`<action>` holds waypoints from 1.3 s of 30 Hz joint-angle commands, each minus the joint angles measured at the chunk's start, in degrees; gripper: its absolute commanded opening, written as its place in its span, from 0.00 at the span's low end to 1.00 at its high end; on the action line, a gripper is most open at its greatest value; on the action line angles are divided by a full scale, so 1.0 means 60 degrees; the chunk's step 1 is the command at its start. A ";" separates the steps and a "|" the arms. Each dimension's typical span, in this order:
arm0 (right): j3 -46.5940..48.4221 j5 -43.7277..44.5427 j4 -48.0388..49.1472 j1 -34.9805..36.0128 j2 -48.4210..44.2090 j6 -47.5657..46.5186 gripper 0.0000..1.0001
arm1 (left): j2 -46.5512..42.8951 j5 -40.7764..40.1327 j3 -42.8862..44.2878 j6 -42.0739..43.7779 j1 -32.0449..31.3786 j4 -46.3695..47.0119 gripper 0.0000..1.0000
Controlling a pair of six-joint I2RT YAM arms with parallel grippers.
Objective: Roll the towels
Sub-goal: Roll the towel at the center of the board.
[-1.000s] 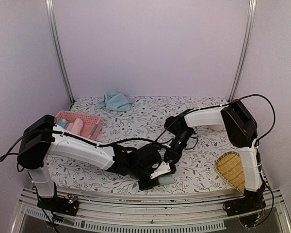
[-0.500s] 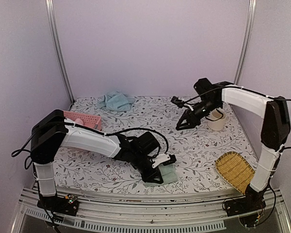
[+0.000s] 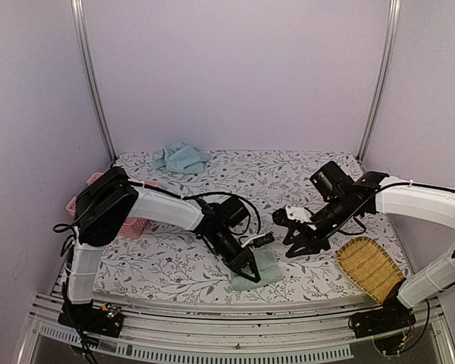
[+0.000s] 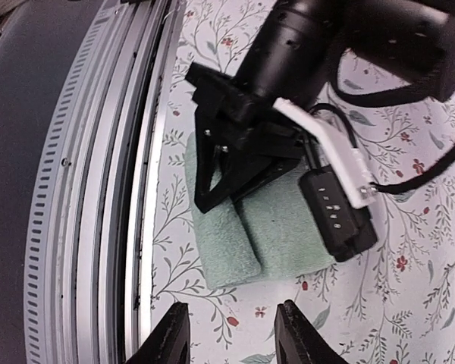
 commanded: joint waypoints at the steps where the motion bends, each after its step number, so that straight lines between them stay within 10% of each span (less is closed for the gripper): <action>1: -0.0302 0.1017 0.0580 0.1006 0.0262 -0.0465 0.45 | 0.0827 -0.0382 -0.0094 -0.0505 0.0075 -0.1023 0.07; 20: -0.1356 0.4581 0.3270 0.2973 0.2935 -0.0019 0.40 | 0.0845 -0.0811 -0.0069 -0.0362 0.0254 -0.1022 0.26; 26: -0.1228 0.3652 0.2325 0.2954 0.3144 -0.0190 0.14 | -0.0732 -0.1935 -0.0767 -0.0161 0.0472 -0.0127 0.44; 39: 0.2131 -0.0472 -0.1803 0.0730 0.6111 -0.0155 0.09 | -0.7149 -0.6674 -0.6537 0.0143 -0.0216 0.4589 0.51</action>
